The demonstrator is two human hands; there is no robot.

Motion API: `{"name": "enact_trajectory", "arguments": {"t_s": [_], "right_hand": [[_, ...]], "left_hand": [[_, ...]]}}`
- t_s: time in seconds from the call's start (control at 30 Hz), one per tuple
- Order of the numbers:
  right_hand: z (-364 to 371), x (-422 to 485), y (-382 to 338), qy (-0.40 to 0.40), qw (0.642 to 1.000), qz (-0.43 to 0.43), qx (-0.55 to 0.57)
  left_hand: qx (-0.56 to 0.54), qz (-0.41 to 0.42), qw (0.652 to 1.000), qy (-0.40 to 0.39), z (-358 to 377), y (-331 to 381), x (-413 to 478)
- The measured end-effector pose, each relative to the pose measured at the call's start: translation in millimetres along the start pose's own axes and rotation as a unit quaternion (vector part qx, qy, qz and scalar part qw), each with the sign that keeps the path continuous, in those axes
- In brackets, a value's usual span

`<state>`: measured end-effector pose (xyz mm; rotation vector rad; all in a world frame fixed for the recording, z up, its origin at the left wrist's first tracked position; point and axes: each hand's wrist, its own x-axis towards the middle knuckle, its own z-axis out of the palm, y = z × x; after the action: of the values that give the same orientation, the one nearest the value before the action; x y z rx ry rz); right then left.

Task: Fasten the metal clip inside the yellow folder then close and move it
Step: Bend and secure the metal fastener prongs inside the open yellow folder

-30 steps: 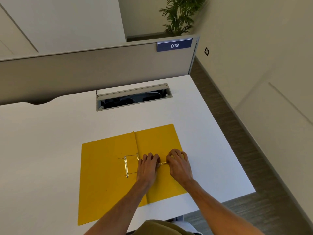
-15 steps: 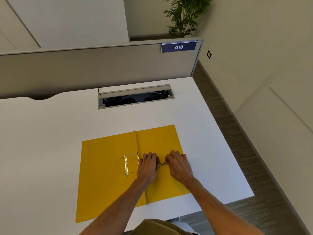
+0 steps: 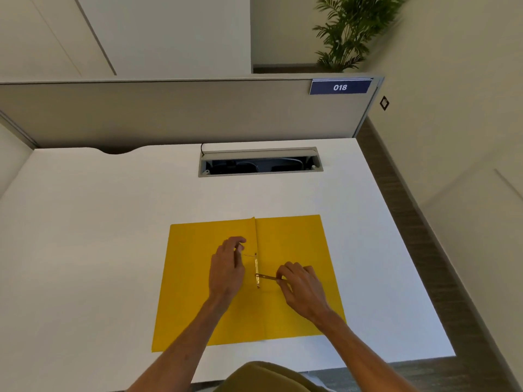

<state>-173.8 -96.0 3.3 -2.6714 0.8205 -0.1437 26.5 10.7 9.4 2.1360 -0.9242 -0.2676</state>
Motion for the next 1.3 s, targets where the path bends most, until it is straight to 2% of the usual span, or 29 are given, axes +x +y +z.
{"name": "enact_trajectory", "arguments": {"t_s": [0.07,0.17,0.3,0.47,0.83,0.97,1.13,1.3], "right_hand": [[7.3,2.4,-15.8,0.005,1.000,-0.026,0.006],[14.0,7.2,-30.4,0.022,0.999,-0.036,0.015],[15.9,15.2,-36.0,0.011,0.998,-0.058,-0.001],[19.9,18.1,-33.6,-0.030,0.999,-0.029,-0.034],[20.4,15.6,-27.3,-0.051,0.999,0.016,0.007],[18.2,15.8,-26.5,-0.055,0.998,0.018,0.022],[17.2,14.9,-24.5,-0.058,0.997,0.021,0.049],[11.5,19.5,-24.7,-0.054,0.987,0.057,0.140]], "left_hand": [[-0.050,-0.069,0.995,0.045,-17.2,-15.7,-1.5],[-0.063,-0.111,0.992,0.009,-29.5,-32.8,-9.4],[-0.060,-0.107,0.990,-0.075,-27.3,-41.3,-21.0],[-0.116,-0.107,0.980,-0.125,-13.1,-33.3,-29.9],[-0.187,-0.082,0.958,-0.200,-6.8,-35.1,-14.0],[-0.169,-0.046,0.958,-0.228,-4.4,-36.3,-9.2],[-0.069,0.034,0.956,-0.284,-2.1,-36.2,-11.2],[0.015,0.084,0.946,-0.313,-5.8,-38.5,-11.3]]}}
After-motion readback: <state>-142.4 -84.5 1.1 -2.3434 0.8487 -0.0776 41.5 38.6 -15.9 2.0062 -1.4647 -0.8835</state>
